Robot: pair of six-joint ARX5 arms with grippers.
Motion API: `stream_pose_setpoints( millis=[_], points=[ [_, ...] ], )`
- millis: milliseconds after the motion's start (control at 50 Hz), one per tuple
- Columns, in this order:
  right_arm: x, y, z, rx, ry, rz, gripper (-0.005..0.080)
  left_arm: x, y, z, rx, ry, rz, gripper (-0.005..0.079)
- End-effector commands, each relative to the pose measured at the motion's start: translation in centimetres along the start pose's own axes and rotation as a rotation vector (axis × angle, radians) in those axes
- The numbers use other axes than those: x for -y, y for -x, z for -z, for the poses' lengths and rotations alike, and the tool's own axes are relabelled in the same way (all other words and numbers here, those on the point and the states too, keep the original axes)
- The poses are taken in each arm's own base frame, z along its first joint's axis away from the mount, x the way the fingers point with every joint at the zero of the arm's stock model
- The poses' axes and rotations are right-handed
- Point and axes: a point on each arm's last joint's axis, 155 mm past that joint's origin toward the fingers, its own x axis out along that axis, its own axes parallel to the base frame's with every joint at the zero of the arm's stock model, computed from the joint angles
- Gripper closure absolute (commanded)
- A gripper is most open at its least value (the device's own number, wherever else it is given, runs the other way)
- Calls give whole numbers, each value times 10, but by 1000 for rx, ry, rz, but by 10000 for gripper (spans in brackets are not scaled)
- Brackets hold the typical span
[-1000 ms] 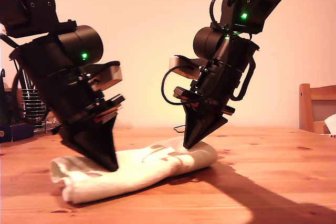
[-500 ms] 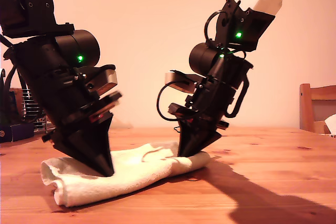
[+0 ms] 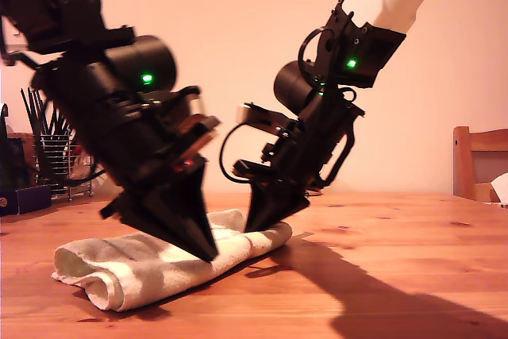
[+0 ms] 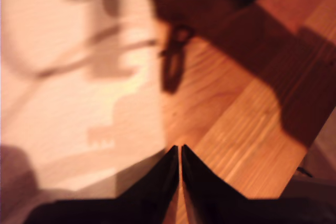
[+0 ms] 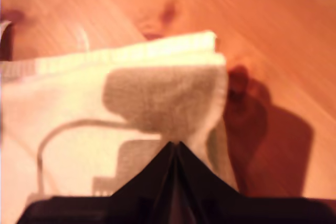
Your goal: Fold the tea towel in front of you. After folding it, place it to the right side.
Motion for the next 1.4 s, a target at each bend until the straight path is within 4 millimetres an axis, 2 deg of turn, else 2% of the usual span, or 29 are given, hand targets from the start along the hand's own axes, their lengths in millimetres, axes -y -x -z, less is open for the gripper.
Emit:
stream_pose_setpoints(
  millis=[0,120,260,360,500,620,760,1120,1260,1380],
  points=[
    [-8,-14,15,-44,-4,-21,765,-6,-5,2,0,-7,-24,766],
    [-9,-14,20,-64,-10,-25,765,-21,4,0,8,-24,-101,766],
    [-9,-14,20,-64,-9,-25,765,-50,14,11,-37,-25,-244,766],
    [-9,-14,20,-64,-7,-25,765,-61,17,15,-53,-35,-302,766],
    [-8,-16,21,-64,-5,-25,765,-60,20,9,-32,-49,-313,766],
    [-8,-17,22,-67,-6,-26,765,-56,32,0,7,-63,-325,766],
    [-8,-17,22,-65,-6,-26,765,-66,45,-6,28,-87,-404,766],
    [-9,-17,23,-69,-7,-27,765,-101,47,23,-100,-61,-567,766],
    [-9,-16,24,-73,-9,-28,765,-109,45,35,-146,-32,-569,766],
    [-9,-16,25,-78,-11,-30,765,-108,33,50,-202,-8,-525,766]
  ],
)
